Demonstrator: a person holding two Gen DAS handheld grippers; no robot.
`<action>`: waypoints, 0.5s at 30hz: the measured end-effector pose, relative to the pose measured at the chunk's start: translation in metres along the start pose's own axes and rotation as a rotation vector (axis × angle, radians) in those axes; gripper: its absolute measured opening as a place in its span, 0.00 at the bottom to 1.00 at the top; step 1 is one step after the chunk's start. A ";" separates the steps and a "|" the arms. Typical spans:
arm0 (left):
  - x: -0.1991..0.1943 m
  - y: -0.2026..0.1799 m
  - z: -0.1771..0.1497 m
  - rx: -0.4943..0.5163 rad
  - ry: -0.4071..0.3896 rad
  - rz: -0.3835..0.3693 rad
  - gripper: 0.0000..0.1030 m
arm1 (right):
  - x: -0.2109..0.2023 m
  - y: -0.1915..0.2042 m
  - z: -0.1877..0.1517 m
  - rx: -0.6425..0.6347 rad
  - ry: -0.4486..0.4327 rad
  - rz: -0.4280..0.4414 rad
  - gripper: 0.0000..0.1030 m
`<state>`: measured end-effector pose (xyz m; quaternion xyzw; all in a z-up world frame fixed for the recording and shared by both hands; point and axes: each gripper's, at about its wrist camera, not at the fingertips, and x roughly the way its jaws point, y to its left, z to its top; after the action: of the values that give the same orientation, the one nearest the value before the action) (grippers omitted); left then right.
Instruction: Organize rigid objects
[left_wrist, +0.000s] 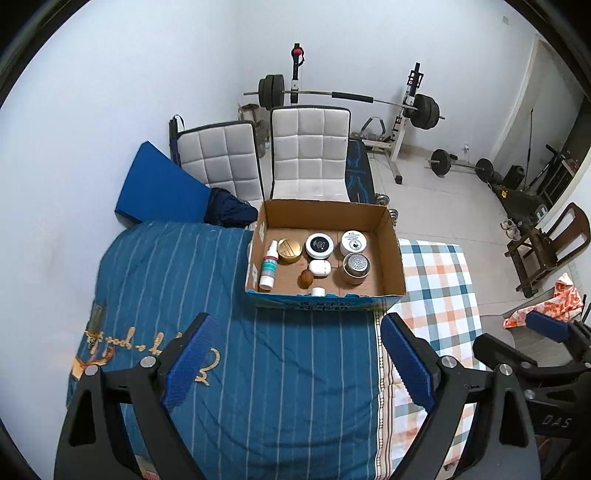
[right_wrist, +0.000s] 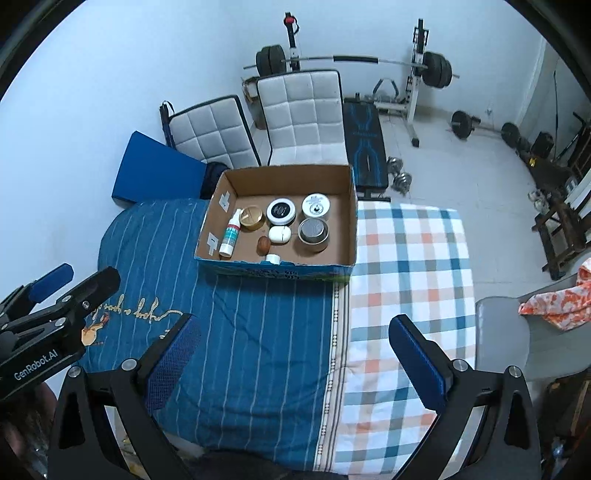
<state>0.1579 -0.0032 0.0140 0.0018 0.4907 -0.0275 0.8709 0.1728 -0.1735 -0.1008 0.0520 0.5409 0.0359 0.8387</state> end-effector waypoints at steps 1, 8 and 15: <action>-0.005 0.000 -0.001 0.000 -0.011 -0.004 0.89 | -0.006 0.000 -0.002 -0.003 -0.008 -0.007 1.00; -0.035 0.003 -0.008 -0.006 -0.067 -0.004 0.89 | -0.038 0.002 -0.010 -0.019 -0.068 -0.040 1.00; -0.036 0.002 -0.014 -0.007 -0.064 0.004 0.89 | -0.051 -0.002 -0.009 -0.004 -0.112 -0.068 1.00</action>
<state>0.1275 0.0011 0.0378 -0.0012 0.4626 -0.0240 0.8863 0.1435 -0.1809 -0.0586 0.0338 0.4945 0.0057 0.8685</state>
